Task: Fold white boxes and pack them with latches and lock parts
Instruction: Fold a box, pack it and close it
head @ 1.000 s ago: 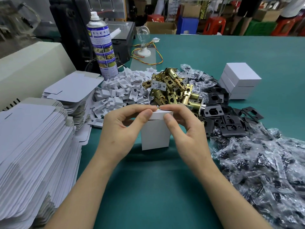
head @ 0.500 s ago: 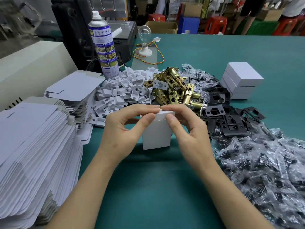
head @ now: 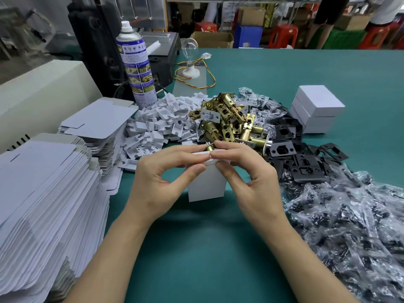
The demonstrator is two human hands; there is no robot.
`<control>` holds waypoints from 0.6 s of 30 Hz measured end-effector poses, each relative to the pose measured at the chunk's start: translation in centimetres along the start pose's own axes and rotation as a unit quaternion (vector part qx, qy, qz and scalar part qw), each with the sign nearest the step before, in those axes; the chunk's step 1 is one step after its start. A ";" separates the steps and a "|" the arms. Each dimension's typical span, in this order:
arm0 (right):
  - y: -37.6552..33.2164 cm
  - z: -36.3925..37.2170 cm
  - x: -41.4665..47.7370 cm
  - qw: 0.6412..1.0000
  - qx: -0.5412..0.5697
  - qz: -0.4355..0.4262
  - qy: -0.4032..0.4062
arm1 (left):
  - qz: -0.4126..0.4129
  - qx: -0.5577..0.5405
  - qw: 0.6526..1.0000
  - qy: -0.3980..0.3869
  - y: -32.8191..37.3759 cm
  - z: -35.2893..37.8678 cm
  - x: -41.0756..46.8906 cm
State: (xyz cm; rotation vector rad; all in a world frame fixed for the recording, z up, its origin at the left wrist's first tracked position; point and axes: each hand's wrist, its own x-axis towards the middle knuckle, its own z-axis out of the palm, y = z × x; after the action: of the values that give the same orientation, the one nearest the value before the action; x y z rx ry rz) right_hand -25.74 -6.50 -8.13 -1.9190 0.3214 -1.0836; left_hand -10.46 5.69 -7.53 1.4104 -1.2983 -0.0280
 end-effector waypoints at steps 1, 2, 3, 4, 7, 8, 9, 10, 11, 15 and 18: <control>0.1 -0.1 0.0 1.000 0.002 -0.001 -0.003 | 0.005 0.007 1.000 0.003 0.0 0.1 0.0; 0.1 -0.2 0.0 1.000 0.005 0.000 -0.007 | 0.007 0.011 1.000 0.006 0.0 0.1 -0.1; 0.1 -0.2 0.0 1.000 0.010 0.003 -0.011 | 0.006 0.012 1.000 0.011 0.0 0.2 -0.1; 0.0 -0.3 0.0 1.000 0.018 0.009 -0.014 | 0.002 0.010 1.000 0.015 0.0 0.3 -0.2; -0.1 -0.3 -0.2 0.996 0.073 0.040 -0.008 | -0.004 0.007 1.000 0.021 0.1 0.3 -0.2; -0.1 -0.3 -0.2 0.995 0.085 0.046 -0.005 | -0.004 0.006 1.000 0.021 0.2 0.3 -0.2; 0.0 -0.4 -0.2 0.995 0.089 0.047 -0.003 | -0.004 0.004 1.000 0.022 0.2 0.3 -0.2; 0.0 -0.4 -0.1 0.995 0.089 0.044 -0.002 | -0.004 0.004 1.000 0.022 0.3 0.3 -0.2; 0.1 -0.5 -0.1 0.995 0.086 0.040 -0.003 | -0.003 0.005 1.000 0.021 0.3 0.3 -0.2; 0.2 -0.5 0.0 0.997 0.066 0.026 -0.010 | 0.002 0.016 1.000 0.003 0.1 0.4 -0.1; 0.5 -0.6 0.0 0.999 0.038 0.018 -0.021 | 0.015 0.025 0.999 -0.013 0.0 0.7 -0.1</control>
State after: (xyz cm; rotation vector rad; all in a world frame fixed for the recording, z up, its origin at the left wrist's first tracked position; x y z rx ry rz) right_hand -26.14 -7.08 -8.37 -1.8580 0.2867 -1.0165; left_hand -11.00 5.27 -7.82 1.4365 -1.3489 0.0069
